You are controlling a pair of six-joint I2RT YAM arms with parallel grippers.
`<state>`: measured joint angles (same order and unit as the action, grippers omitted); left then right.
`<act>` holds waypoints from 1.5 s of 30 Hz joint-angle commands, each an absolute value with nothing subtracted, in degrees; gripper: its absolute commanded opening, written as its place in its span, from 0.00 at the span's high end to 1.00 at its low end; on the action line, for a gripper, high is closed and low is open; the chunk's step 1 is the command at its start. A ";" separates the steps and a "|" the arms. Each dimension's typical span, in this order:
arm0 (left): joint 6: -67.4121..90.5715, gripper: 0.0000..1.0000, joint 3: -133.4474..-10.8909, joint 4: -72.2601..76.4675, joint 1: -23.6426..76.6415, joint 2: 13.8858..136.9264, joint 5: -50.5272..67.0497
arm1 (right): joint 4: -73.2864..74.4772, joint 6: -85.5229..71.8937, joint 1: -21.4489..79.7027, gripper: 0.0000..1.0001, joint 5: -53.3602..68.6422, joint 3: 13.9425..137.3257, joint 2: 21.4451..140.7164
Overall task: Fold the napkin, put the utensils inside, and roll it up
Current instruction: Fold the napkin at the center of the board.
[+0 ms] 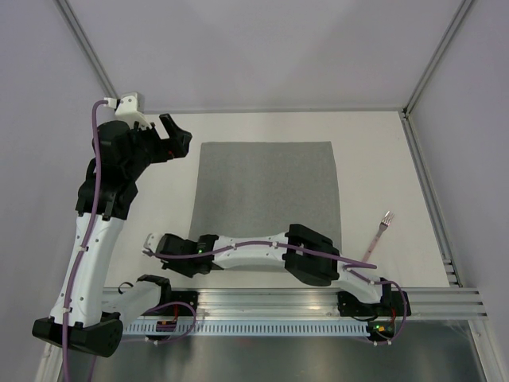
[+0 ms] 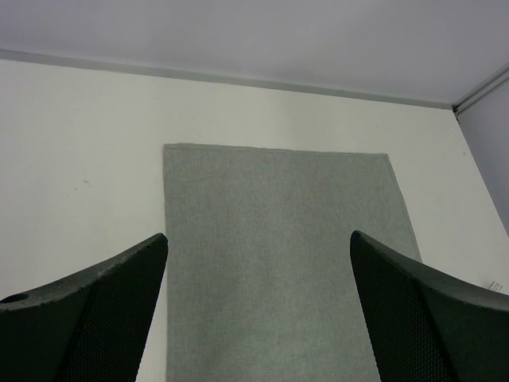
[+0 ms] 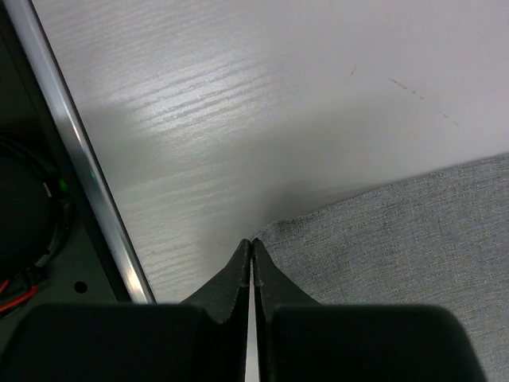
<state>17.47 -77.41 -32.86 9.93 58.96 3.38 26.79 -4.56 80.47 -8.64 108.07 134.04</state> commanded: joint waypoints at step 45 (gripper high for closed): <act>17.31 0.00 -76.03 -29.44 9.76 58.98 9.84 | 20.66 6.94 46.15 0.99 -14.41 85.96 105.21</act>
<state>17.47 -76.47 -31.11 9.93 59.16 7.86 22.76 5.34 47.35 -11.14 86.74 108.47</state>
